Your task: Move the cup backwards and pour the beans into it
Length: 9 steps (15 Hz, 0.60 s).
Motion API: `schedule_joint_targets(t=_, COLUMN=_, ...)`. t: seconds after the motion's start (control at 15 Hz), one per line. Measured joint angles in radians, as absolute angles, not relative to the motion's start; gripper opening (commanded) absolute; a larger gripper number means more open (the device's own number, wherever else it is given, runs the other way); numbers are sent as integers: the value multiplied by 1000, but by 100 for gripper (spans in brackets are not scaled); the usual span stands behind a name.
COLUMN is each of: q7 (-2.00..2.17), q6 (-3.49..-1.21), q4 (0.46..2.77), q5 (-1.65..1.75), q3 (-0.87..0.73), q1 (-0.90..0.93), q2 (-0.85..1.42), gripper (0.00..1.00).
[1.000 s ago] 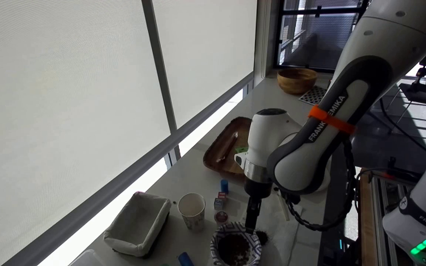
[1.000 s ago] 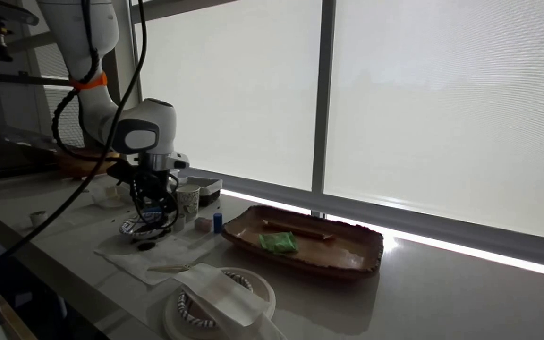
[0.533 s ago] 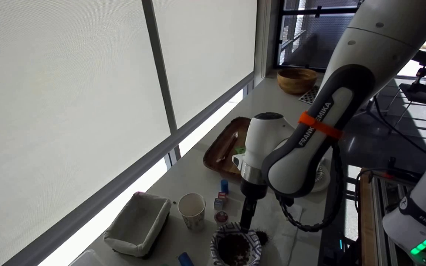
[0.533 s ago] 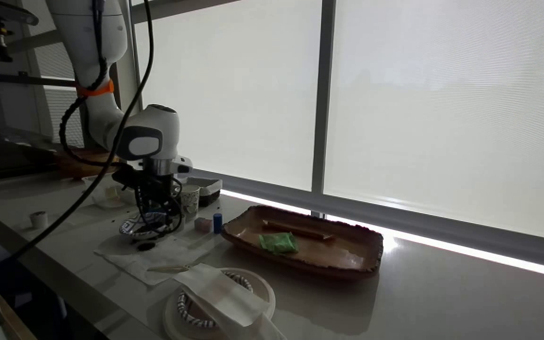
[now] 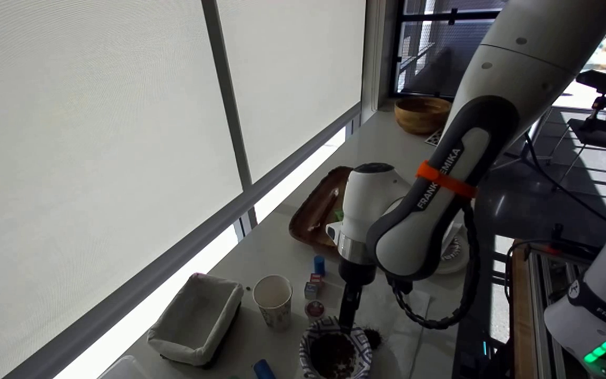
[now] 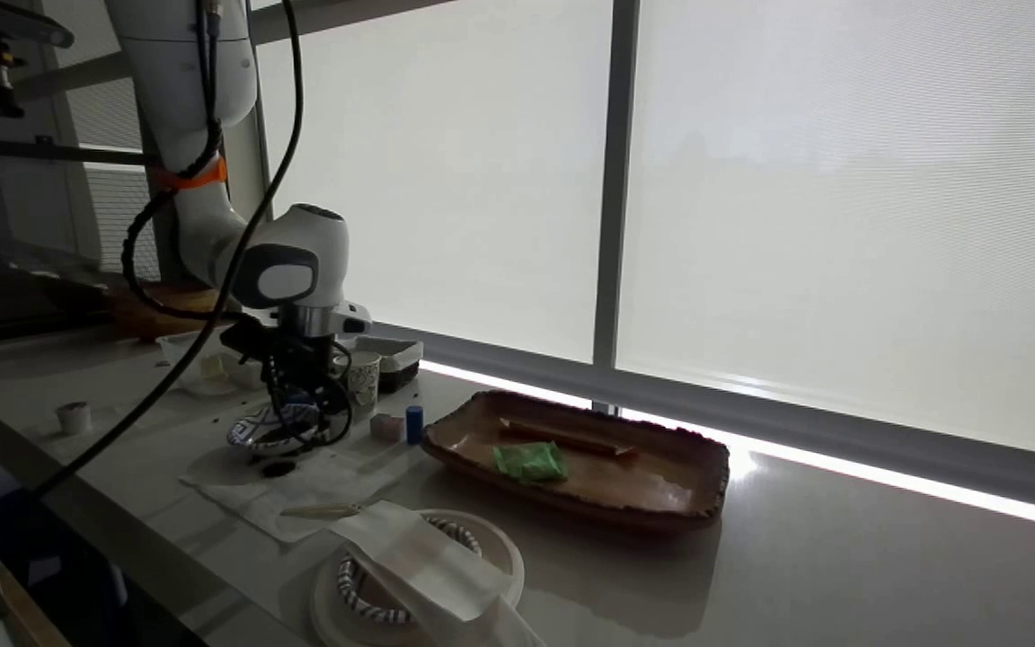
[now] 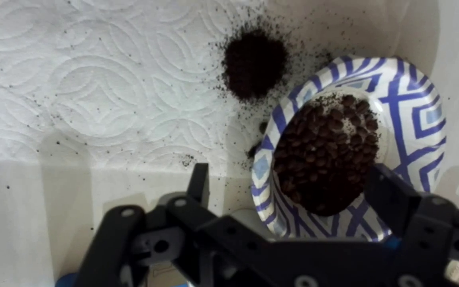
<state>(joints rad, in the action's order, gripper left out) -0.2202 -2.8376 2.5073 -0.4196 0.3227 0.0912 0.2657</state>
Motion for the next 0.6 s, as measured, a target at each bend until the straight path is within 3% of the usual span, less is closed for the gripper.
schedule_joint_targets(t=0.47, q7=-2, q6=-2810, q4=2444, q5=-117, q3=190, q1=193, q2=355, gripper=100)
schedule_joint_targets(t=0.53, q7=-2, q6=-2810, q4=2432, q5=-116, q3=191, q1=195, q2=364, gripper=93)
schedule_joint_targets(t=0.6, q7=-2, q6=-2810, q4=2422, q5=-116, q3=194, q1=195, q2=370, gripper=74)
